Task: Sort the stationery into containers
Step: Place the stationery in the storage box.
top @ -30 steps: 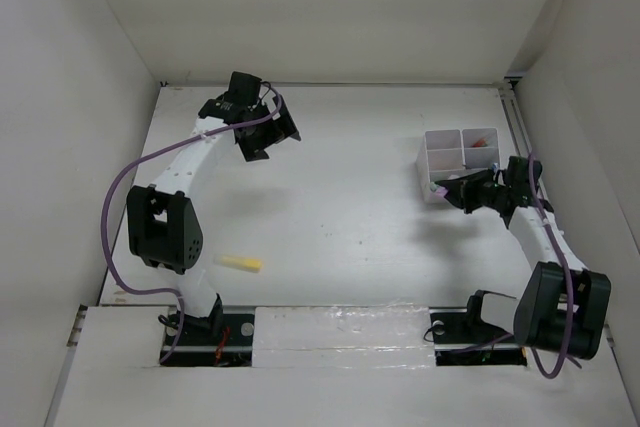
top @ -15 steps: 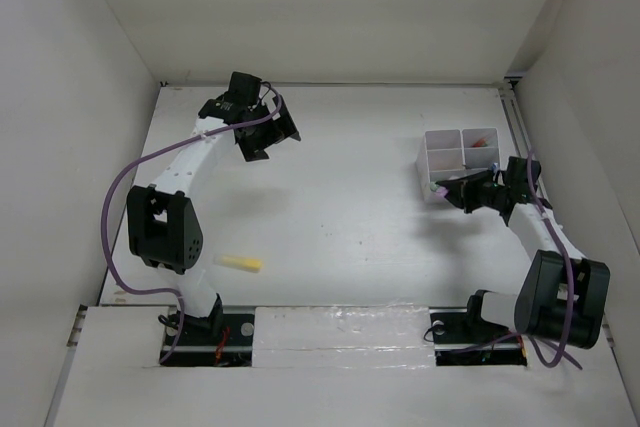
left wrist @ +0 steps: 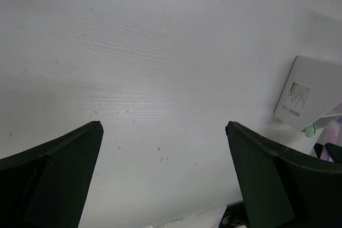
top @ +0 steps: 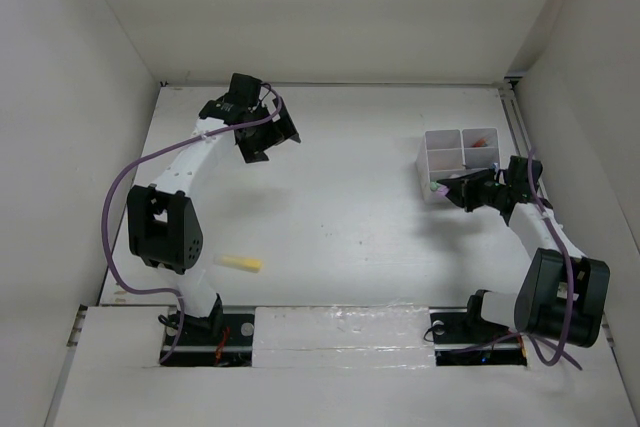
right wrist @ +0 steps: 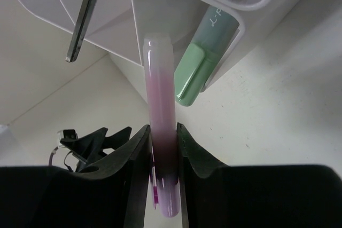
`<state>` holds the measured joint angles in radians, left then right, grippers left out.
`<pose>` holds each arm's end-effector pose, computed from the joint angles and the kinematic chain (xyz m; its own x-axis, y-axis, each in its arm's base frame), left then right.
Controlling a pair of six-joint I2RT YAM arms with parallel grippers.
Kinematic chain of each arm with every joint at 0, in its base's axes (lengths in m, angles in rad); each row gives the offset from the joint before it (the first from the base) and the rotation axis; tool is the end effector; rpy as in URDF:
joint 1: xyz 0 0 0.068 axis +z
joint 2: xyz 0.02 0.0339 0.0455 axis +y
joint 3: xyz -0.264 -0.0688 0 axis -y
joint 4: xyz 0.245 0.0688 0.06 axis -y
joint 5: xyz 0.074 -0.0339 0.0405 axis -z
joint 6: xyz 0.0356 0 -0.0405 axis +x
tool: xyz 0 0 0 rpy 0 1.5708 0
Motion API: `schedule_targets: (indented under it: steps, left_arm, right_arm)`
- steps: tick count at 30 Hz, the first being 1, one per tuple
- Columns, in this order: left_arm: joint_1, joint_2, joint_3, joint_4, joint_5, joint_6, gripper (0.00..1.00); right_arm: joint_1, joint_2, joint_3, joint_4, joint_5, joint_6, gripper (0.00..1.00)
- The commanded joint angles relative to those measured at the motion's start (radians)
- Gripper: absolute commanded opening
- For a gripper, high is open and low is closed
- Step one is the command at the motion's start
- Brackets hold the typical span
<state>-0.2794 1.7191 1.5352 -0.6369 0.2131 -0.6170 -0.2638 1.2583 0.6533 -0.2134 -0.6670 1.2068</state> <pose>0.3680 -0.1134 0.3092 -0.8098 -0.3560 -0.4664 -0.0741 0.8506 -0.5206 0.2415 -0.0424 0.2003 -0.4409 0.8796 0.1788 0.5863 0.1314 0.7994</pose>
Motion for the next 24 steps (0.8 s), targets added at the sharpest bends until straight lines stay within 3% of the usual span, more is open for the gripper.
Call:
schedule_targets:
  steps: [1,7,18,24]
  left_arm:
    - [0.002,-0.047,-0.006,0.0,0.002,0.014,1.0]
    - [0.002,-0.047,-0.006,0.009,0.011,0.014,1.0]
    - [0.002,-0.038,-0.006,0.009,0.02,0.005,1.0]
    - [0.002,-0.029,-0.006,0.009,0.029,0.005,1.0]
  right_arm:
    - [-0.014,0.0,-0.004,0.054,-0.019,-0.009,0.3]
    - [-0.014,0.009,-0.004,0.063,-0.029,0.0,0.4]
    - [-0.014,0.018,0.017,0.083,-0.039,0.0,0.4]
    - [-0.014,0.036,0.026,0.083,-0.039,0.0,0.56]
